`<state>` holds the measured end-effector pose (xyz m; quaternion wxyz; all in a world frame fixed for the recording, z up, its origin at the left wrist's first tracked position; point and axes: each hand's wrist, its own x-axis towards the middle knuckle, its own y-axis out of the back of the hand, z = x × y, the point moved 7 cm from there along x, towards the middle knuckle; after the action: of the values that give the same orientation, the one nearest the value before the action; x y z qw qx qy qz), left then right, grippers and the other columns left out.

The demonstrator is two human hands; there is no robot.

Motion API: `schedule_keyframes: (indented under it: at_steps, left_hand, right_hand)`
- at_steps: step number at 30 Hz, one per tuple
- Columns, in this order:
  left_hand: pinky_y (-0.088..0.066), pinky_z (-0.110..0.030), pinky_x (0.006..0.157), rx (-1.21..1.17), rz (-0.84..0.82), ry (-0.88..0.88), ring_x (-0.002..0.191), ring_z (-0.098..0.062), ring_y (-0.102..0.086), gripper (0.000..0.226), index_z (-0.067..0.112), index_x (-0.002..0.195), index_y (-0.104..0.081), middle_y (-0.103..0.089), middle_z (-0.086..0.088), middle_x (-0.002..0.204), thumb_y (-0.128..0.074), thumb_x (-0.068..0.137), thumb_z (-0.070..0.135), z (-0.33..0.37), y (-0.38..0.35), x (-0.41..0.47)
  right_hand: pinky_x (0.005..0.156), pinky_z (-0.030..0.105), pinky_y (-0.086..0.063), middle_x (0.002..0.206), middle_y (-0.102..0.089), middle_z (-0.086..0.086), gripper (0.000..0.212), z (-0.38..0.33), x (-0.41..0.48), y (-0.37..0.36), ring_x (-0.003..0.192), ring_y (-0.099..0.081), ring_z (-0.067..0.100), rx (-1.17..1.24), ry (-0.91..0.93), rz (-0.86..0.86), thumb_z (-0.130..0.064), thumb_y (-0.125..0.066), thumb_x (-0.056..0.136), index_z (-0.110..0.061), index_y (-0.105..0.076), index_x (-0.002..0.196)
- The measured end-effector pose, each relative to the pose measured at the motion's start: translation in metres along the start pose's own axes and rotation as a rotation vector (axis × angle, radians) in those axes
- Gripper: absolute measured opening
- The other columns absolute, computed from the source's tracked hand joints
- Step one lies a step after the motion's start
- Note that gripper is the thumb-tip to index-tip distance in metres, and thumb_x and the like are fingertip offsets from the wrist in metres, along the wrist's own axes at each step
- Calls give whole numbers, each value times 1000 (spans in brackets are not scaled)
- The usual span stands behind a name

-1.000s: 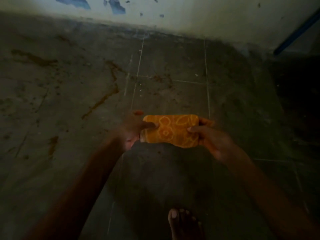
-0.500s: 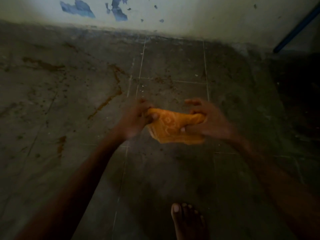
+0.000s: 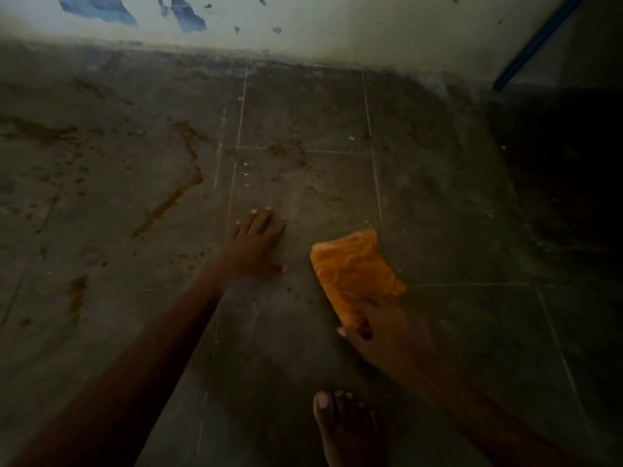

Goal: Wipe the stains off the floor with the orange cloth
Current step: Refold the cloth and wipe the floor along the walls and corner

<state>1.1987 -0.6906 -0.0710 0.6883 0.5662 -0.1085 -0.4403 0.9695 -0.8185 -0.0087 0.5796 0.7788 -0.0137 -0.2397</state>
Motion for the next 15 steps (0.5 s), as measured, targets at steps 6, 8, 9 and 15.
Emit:
schedule_keyframes:
  at_steps: [6, 8, 9, 15]
  left_hand:
    - [15, -46, 117, 52, -91, 52, 137, -18, 39, 119, 40, 148, 23, 39, 3, 154, -61, 71, 74, -8, -20, 3]
    - [17, -44, 116, 42, -99, 56, 138, -19, 40, 119, 40, 147, 24, 40, 3, 153, -62, 71, 72, -9, -20, 3]
    - [17, -44, 116, 32, -94, 59, 137, -20, 40, 119, 40, 147, 24, 41, 3, 152, -62, 71, 72, -9, -20, 5]
    - [19, -41, 113, 42, -116, 44, 138, -24, 41, 119, 42, 144, 28, 43, 3, 152, -56, 69, 78, -8, -20, 2]
  right_hand:
    - [117, 61, -21, 164, -22, 3, 66, 0, 37, 3, 151, -14, 33, -106, 136, 252, -68, -40, 90, -42, -31, 150]
    - [116, 68, -13, 168, -2, -2, 75, 2, 90, -15, 153, 5, 33, -112, 132, 192, -71, -34, 90, -43, -10, 156]
    - [114, 69, -12, 168, -1, -2, 77, 6, 121, -14, 153, 4, 34, -89, 68, 220, -72, -33, 90, -42, -7, 156]
    - [118, 64, -10, 168, -4, 4, 72, 16, 167, 6, 153, 2, 33, 18, -127, 288, -69, -19, 95, -35, -10, 158]
